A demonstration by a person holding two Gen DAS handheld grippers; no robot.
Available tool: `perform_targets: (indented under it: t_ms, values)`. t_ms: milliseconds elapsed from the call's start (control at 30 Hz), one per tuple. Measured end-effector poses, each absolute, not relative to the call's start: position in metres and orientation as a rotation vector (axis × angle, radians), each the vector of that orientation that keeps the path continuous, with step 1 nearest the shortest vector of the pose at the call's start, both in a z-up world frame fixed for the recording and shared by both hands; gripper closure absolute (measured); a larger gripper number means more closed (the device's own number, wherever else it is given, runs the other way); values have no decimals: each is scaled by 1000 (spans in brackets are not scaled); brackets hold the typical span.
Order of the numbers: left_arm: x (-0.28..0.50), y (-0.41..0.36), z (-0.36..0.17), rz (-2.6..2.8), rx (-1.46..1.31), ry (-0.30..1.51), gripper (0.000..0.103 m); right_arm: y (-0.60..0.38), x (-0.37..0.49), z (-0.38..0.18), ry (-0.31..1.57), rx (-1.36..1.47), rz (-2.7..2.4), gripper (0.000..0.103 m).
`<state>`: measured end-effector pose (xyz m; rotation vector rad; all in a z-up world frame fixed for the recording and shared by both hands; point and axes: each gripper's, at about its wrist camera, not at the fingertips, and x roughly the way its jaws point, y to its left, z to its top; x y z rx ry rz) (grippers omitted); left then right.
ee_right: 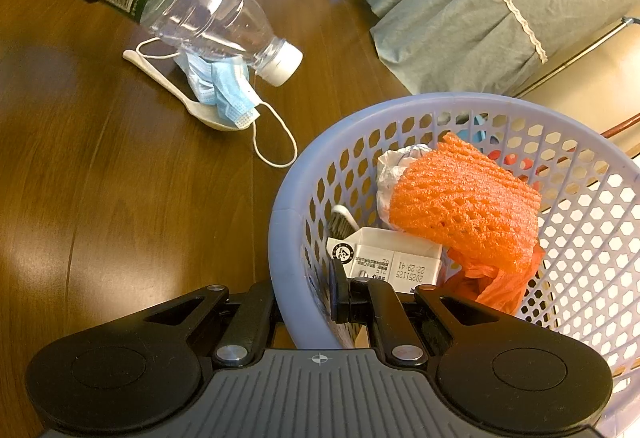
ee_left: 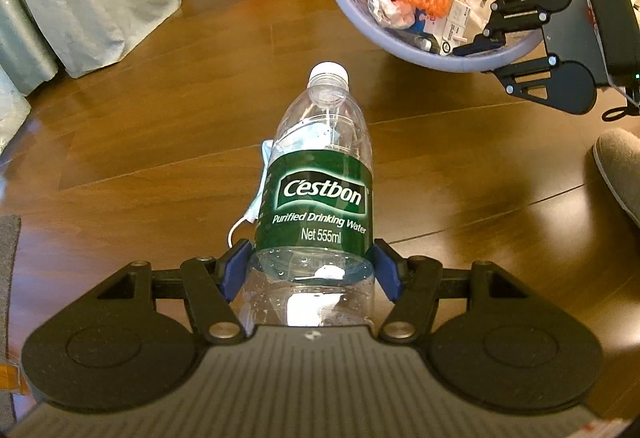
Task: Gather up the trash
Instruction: 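Lift the water bottle with the left tool toward the wastebasket, then lower the bottle into the wastebasket and open the left tool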
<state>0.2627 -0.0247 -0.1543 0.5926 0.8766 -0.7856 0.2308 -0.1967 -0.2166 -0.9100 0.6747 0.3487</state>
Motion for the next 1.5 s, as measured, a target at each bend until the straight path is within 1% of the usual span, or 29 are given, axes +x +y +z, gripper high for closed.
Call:
perform_targets:
  t_ms: [500, 800, 933, 1133, 1333, 1500]
  values:
    - [268, -34, -129, -807, 581, 829, 43, -195, 230, -218, 678, -931, 357, 98]
    - [269, -64, -102, -867, 580, 762, 43, -197, 229, -217, 676, -934, 369, 98]
    - [271, -84, -93, -916, 613, 732, 43, -196, 228, -217, 675, -935, 373, 98]
    - [279, -128, -87, -973, 741, 696, 43, -195, 227, -216, 673, -936, 379, 98]
    - [284, -173, -96, -1017, 842, 707, 43, -193, 226, -216, 669, -931, 383, 98]
    - [289, -207, -103, -1043, 847, 697, 43, -193, 227, -215, 667, -927, 383, 98]
